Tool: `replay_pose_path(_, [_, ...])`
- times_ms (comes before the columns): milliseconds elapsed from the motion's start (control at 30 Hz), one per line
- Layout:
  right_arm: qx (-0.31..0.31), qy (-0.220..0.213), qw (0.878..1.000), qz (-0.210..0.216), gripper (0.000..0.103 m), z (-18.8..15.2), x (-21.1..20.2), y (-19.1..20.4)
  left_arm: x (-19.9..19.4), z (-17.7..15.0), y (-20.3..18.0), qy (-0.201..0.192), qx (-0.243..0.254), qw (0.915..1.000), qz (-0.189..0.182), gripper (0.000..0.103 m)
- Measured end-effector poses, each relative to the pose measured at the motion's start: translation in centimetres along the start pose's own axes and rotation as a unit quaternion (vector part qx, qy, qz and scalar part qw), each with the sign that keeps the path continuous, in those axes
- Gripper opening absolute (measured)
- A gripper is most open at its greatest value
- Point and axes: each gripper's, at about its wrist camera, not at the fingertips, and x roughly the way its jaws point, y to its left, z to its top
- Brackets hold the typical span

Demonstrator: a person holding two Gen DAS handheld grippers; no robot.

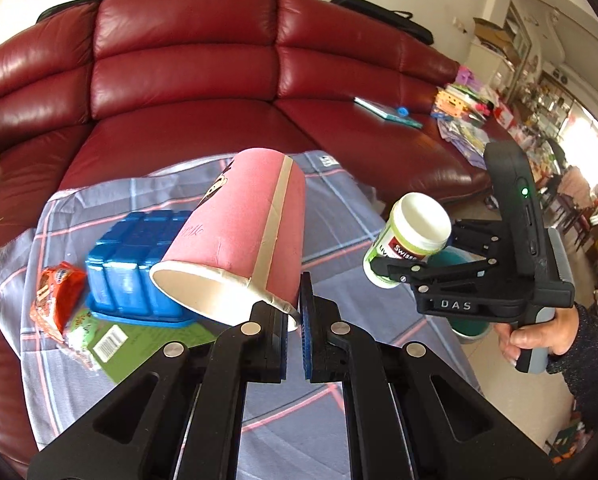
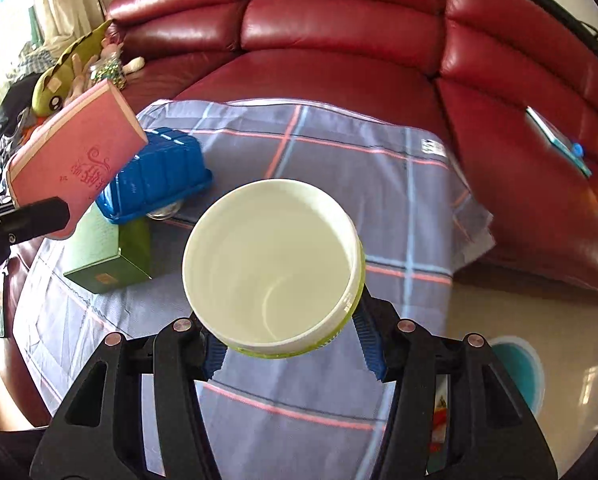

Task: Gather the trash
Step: 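Carry the cup and tub over the bucket and open both tools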

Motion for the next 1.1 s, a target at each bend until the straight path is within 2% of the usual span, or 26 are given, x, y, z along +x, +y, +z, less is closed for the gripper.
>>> replay_pose_path(300, [0.09, -0.013, 0.995, -0.046, 0.052, -6.6, -5.6, -10.2, 5.9, -0.2, -10.3, 0.047, 0.063, 0.9947, -0.066, 0.006])
replay_pose_path(633, [0.181, -0.006, 0.98, -0.078, 0.052, -13.5, -8.2, -19.8, 13.3, -1.9, -21.9, 0.114, 0.144, 0.9755, -0.121, 0.006])
replay_pose_path(900, [0.216, 0.015, 0.972, -0.087, 0.052, -16.6, -7.3, -23.0, 18.1, -3.6, -27.3, 0.16, 0.169, 0.9605, -0.152, 0.006])
replay_pose_path(1100, [0.236, 0.02, 0.967, -0.088, 0.052, -17.8, -6.8, -24.3, 21.3, -4.5, -30.3, 0.19, 0.182, 0.9528, -0.152, 0.008])
